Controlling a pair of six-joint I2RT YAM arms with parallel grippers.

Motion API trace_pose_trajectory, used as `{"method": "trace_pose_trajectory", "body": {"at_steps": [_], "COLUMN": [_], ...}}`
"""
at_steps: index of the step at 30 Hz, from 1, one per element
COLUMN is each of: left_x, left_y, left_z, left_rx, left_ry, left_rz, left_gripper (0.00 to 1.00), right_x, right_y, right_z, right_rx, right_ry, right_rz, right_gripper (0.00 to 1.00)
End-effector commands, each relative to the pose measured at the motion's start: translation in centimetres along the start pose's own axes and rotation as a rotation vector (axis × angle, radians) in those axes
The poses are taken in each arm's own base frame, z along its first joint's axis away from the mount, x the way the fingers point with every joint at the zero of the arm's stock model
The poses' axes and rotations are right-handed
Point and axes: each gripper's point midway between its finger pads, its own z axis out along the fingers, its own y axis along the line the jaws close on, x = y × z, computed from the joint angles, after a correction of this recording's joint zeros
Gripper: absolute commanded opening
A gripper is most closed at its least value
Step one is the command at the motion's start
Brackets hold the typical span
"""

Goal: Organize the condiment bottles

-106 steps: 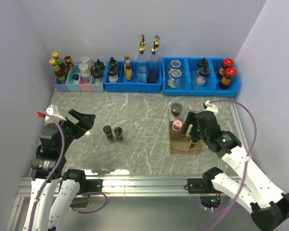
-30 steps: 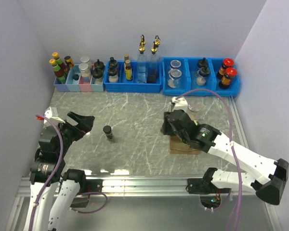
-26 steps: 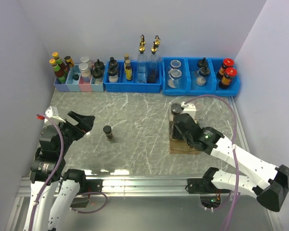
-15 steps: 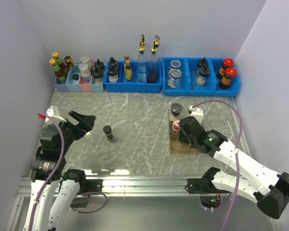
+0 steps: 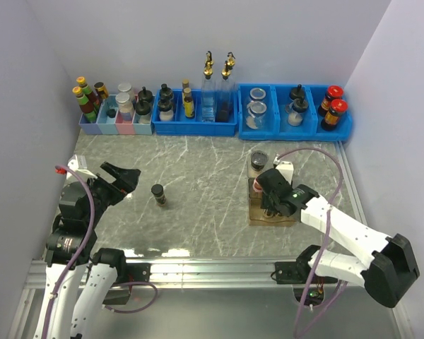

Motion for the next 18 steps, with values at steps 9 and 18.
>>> {"method": "trace_pose_trajectory", "body": {"at_steps": [9, 18], "left_x": [-0.7, -0.5], "left_y": [-0.7, -0.7], "left_z": [0.1, 0.2], "left_rx": [0.024, 0.027], "left_ry": [-0.026, -0.022], "left_rz": [-0.007, -0.01], "left_gripper": [0.99, 0.99], "right_x": [-3.0, -6.5], "right_y": [1.2, 4.0], "right_z": [-1.4, -6.1], "right_rx": [-0.056, -0.248], "right_ry": [-0.083, -0.192], "right_rz": [0.034, -0.028], "right_gripper": [0.71, 0.87]}}
